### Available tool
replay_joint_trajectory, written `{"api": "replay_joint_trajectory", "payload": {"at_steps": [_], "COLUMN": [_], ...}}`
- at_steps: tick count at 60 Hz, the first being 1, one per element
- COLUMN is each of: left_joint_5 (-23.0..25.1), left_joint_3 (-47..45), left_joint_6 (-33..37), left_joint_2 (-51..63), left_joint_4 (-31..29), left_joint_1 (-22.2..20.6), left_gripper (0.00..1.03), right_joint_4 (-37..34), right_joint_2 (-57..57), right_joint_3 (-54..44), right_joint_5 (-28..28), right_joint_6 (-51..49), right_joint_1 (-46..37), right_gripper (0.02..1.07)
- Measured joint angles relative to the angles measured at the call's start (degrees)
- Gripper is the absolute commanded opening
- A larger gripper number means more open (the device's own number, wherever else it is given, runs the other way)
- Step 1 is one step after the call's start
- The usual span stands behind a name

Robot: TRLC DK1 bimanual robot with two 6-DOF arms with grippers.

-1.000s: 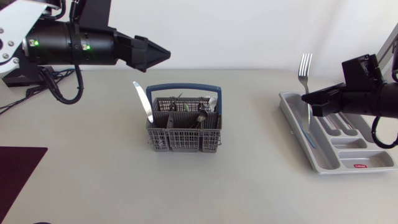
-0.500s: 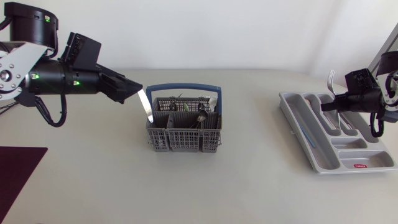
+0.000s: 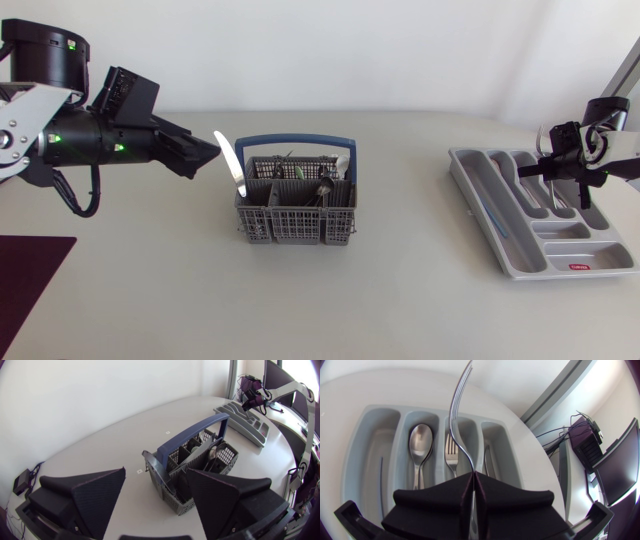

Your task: Sort the cutlery from the basket into the organizer compartments.

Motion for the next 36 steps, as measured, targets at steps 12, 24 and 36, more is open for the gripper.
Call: {"api": "replay_joint_trajectory", "payload": {"at_steps": [12,24,36], "left_joint_5": [-0.4,-0.4,-0.4], "left_joint_3": [-1.0,-2.7,-3.8], "left_joint_6": [0.9,1.3,1.4], "left_joint_2": [-1.0,-1.1,-1.2], "left_joint_4": [0.0,0.0,-0.1], "left_joint_1": [0.0,0.0,0.0], "left_gripper": [0.84,0.84,0.84], "right_joint_4": [-1.1,-2.4,-3.0], "right_joint_2": [5.5,9.1,9.9], "right_joint_3": [3.9,7.0,7.0], "right_joint_5": [2.1,2.4,2.6], "right_joint_6": [0.1,0.3,0.6], "right_joint_1": [0.0,0.0,0.0], "right_gripper": [0.09,0.13,0.42]}}
